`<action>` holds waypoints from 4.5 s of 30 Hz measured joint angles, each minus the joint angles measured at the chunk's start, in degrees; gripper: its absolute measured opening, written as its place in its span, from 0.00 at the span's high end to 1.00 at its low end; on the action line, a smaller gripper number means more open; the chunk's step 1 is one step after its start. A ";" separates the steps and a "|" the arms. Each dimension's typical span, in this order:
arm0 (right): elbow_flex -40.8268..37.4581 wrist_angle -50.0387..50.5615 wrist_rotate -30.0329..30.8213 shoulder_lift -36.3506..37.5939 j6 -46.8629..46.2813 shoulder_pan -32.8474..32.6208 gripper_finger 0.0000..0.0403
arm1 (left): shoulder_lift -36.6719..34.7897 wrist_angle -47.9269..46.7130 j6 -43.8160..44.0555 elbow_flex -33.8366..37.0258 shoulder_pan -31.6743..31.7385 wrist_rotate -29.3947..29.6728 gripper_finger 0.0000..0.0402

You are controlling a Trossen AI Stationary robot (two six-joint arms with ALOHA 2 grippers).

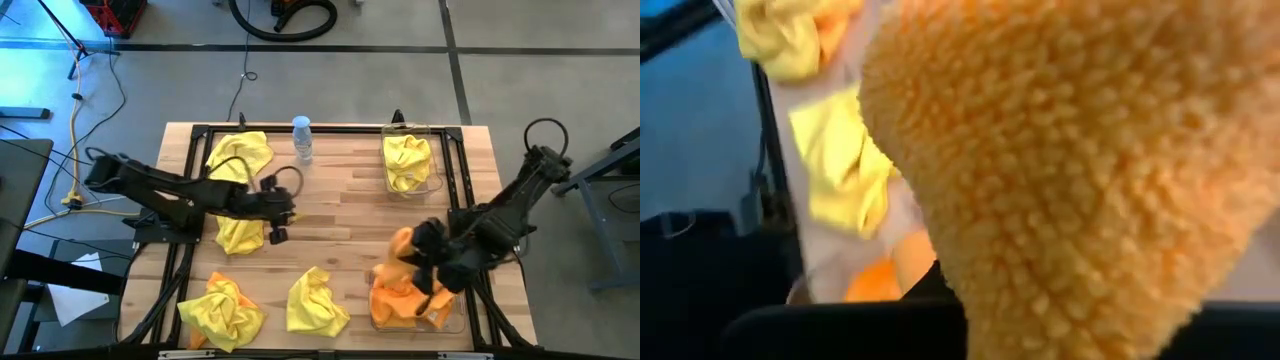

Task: Sort microfiber towel by color & place in baskets
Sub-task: Put the orange microfiber cloth into the bottom transparent bin

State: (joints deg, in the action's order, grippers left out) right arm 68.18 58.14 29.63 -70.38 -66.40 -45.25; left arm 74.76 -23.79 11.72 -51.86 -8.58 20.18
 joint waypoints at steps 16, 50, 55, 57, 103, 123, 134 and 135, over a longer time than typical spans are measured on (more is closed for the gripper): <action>0.00 0.04 -6.15 -14.54 -10.12 -6.42 0.98 | -18.15 19.85 3.16 21.47 0.00 0.18 0.78; 0.00 -7.70 -24.64 -16.45 -21.56 -1.36 0.53 | -21.99 12.86 1.71 21.56 -1.20 -3.35 0.78; 0.00 -7.05 -24.53 -14.57 -23.62 -1.38 0.56 | -21.99 12.52 2.60 21.56 -1.22 -3.34 0.78; 0.00 -8.56 -24.52 -14.69 -23.08 -1.50 0.57 | -21.99 12.33 3.05 21.56 -1.22 -3.34 0.78; 0.02 -4.27 -29.65 -22.90 -21.70 -1.02 0.42 | -21.95 11.97 5.72 21.56 -1.22 -3.25 0.78; 0.02 -2.08 -29.84 -22.85 -19.01 -0.95 0.25 | -21.90 11.94 6.21 21.56 -1.22 -3.28 0.78; 2.22 5.56 -24.96 -17.45 -26.87 -2.52 0.20 | -21.90 11.63 6.30 21.56 -1.22 -3.32 0.78; 3.38 6.35 -23.45 -16.85 -27.53 -3.05 0.20 | -21.90 11.61 6.30 21.56 -1.22 -3.32 0.78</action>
State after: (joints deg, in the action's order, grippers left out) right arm 71.57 64.49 6.18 -87.22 -93.92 -48.30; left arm 52.86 -12.19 18.02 -30.30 -9.80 16.86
